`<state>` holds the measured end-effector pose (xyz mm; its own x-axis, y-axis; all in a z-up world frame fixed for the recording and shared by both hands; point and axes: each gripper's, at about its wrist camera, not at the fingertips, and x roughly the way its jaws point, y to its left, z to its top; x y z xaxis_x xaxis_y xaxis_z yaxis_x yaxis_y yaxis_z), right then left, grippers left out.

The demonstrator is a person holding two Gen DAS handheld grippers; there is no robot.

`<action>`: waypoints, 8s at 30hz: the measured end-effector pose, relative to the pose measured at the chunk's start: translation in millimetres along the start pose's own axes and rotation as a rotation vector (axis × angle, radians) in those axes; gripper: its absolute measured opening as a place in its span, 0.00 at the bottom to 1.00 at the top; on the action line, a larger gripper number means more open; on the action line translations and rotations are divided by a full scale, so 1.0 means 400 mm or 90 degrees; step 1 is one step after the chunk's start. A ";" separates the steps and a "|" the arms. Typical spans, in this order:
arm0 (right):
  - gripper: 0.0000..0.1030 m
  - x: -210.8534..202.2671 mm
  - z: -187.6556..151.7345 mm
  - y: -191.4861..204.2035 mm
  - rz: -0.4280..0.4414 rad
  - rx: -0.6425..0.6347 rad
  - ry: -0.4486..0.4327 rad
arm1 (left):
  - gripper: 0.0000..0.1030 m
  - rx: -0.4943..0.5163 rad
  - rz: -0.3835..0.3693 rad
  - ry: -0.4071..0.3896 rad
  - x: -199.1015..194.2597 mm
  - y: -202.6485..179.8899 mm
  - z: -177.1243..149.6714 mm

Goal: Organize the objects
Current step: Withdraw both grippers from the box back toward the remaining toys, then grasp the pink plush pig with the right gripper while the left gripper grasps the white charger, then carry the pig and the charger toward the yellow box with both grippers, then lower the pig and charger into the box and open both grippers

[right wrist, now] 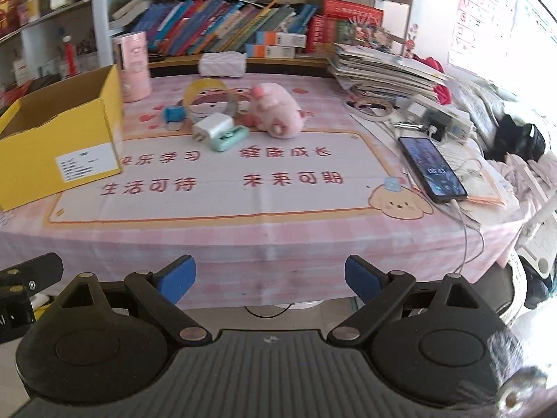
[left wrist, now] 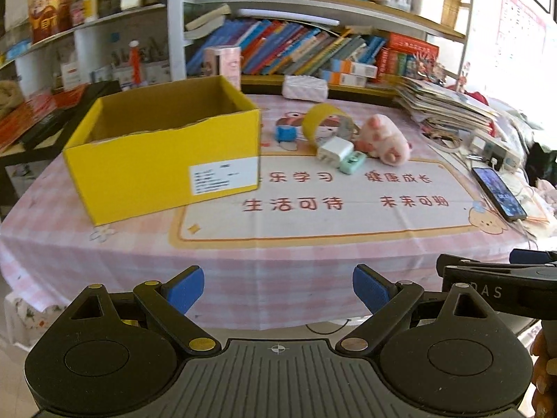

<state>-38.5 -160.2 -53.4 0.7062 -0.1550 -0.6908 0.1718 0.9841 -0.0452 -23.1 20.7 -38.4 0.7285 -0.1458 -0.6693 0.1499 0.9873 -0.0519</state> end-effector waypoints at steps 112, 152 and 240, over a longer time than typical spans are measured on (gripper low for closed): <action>0.57 0.453 0.401 -0.117 0.175 -0.129 0.020 | 0.63 -0.168 0.025 0.017 0.412 -0.144 0.309; 0.57 -0.032 0.056 0.347 0.256 -0.198 -0.005 | 0.63 -0.240 0.094 -0.070 -0.121 0.303 -0.030; 0.72 0.364 0.564 0.669 0.361 -0.374 -0.066 | 0.71 -0.112 0.173 -0.080 0.270 0.339 0.341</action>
<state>265.2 61.1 -3.5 0.6422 0.4011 -0.6532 -0.5974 0.7958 -0.0986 167.1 130.2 -16.6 0.8046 0.1288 -0.5796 -0.1707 0.9852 -0.0181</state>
